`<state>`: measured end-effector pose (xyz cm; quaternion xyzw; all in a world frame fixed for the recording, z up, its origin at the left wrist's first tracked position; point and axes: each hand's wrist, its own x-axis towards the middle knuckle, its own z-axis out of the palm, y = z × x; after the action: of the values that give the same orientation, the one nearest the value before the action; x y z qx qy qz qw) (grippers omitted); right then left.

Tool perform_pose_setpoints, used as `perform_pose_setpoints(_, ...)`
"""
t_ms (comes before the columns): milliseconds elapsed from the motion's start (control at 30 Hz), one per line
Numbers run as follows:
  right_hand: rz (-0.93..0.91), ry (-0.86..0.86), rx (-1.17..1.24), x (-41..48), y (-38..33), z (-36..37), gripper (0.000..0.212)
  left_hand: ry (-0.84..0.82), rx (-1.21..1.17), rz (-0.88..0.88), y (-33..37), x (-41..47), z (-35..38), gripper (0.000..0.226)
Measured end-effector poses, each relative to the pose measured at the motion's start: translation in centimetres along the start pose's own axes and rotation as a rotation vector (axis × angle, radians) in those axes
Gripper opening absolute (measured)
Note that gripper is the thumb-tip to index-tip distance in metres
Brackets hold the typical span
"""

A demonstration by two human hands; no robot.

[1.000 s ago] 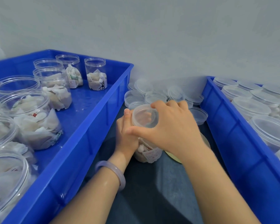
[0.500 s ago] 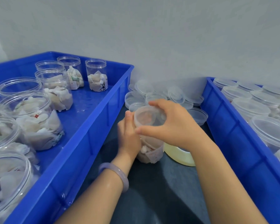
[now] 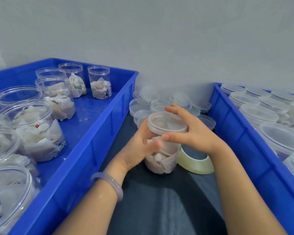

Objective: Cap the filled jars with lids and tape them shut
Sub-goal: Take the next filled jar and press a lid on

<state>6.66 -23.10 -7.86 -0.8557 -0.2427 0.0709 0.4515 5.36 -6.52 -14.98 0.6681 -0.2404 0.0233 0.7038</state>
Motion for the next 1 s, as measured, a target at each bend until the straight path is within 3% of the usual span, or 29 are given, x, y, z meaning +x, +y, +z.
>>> perform_pose_setpoints(67,-0.015,0.011,0.104,0.2,0.1,0.1,0.088,0.059,0.129,-0.055,-0.5,-0.2,0.3,0.091)
perform_pose_setpoints(167,0.031,0.182,0.149,0.8,0.1,1.7,0.092,0.352,0.240,-0.136,-0.8,-0.4,1.6,0.082)
perform_pose_setpoints(233,0.038,0.280,0.107,1.0,0.0,3.2,0.098,0.464,0.317,-0.145,-1.0,-0.1,1.7,0.084)
perform_pose_setpoints(333,0.028,0.320,0.045,1.2,-0.1,3.8,0.098,0.429,0.334,-0.133,-0.8,0.1,1.0,0.091)
perform_pose_setpoints(467,0.018,0.231,-0.071,1.1,0.0,3.0,0.107,0.263,0.308,-0.118,-0.4,-0.1,0.1,0.092)
perform_pose_setpoints(600,0.014,0.362,0.050,1.4,0.4,4.2,0.099,0.385,0.283,-0.104,0.1,0.7,1.6,0.076)
perform_pose_setpoints(733,-0.003,0.528,0.042,1.6,0.8,5.9,0.098,0.520,0.352,-0.088,0.3,0.7,3.0,0.043)
perform_pose_setpoints(1000,0.001,0.599,0.043,1.7,1.1,6.9,0.104,0.513,0.427,-0.125,0.2,0.5,2.9,0.048)
